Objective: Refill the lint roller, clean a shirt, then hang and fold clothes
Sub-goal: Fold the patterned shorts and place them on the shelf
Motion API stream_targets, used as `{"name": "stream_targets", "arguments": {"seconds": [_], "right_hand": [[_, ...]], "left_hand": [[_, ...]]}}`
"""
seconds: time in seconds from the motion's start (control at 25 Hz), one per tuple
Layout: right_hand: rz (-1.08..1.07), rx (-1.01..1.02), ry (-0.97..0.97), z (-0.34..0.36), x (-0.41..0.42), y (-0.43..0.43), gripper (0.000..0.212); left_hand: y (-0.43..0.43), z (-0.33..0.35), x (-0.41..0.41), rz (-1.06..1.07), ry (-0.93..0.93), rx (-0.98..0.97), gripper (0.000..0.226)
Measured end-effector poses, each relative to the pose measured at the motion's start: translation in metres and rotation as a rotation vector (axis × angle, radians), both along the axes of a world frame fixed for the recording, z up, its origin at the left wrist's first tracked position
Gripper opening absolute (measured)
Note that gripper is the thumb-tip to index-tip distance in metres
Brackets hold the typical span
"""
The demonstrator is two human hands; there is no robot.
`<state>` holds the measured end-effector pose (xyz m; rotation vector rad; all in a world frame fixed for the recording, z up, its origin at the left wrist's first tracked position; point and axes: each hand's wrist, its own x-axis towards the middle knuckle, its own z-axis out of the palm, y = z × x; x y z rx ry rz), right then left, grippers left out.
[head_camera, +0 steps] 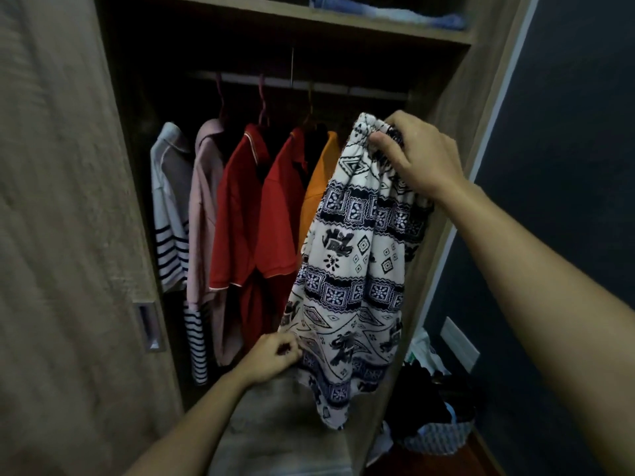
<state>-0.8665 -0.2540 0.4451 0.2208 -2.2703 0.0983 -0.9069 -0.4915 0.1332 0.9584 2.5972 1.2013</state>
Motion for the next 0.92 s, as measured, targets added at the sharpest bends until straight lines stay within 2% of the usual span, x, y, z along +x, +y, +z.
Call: {"name": "stream_targets", "arguments": {"seconds": [0.16, 0.28, 0.32, 0.48, 0.56, 0.6, 0.68, 0.72, 0.8, 0.92], "right_hand": [[-0.008, 0.005, -0.008, 0.002, 0.001, 0.007, 0.048], [-0.007, 0.017, -0.004, 0.004, 0.001, 0.007, 0.048], [-0.01, 0.017, -0.001, 0.005, 0.001, 0.007, 0.047], [-0.016, 0.033, -0.021, 0.004, 0.0, 0.009, 0.046], [-0.015, 0.06, -0.037, 0.0, 0.0, 0.013, 0.046], [-0.018, 0.068, -0.039, -0.001, 0.001, 0.016, 0.046], [-0.034, 0.069, -0.035, -0.003, 0.003, 0.022, 0.046], [-0.042, 0.062, -0.035, -0.003, 0.004, 0.026, 0.046], [-0.058, 0.039, -0.04, -0.004, 0.004, 0.034, 0.048], [-0.109, 0.003, -0.064, -0.012, 0.002, 0.047, 0.05]], "left_hand": [[0.002, 0.004, 0.003, 0.108, -0.075, 0.171, 0.035], [0.006, 0.008, 0.0, 0.08, -0.112, 0.149, 0.054], [0.008, 0.008, -0.002, 0.055, -0.101, 0.14, 0.051], [0.011, 0.006, 0.003, -0.008, -0.074, 0.063, 0.01], [0.005, -0.003, 0.001, 0.016, -0.099, 0.069, 0.016], [0.001, -0.007, 0.001, 0.041, -0.116, 0.078, 0.012], [-0.006, -0.011, 0.001, 0.101, -0.121, 0.111, 0.023], [-0.008, -0.01, 0.003, 0.121, -0.13, 0.149, 0.019], [-0.012, -0.008, 0.005, 0.172, -0.061, 0.223, 0.033], [-0.021, -0.007, 0.0, 0.244, 0.035, 0.293, 0.024]]}}
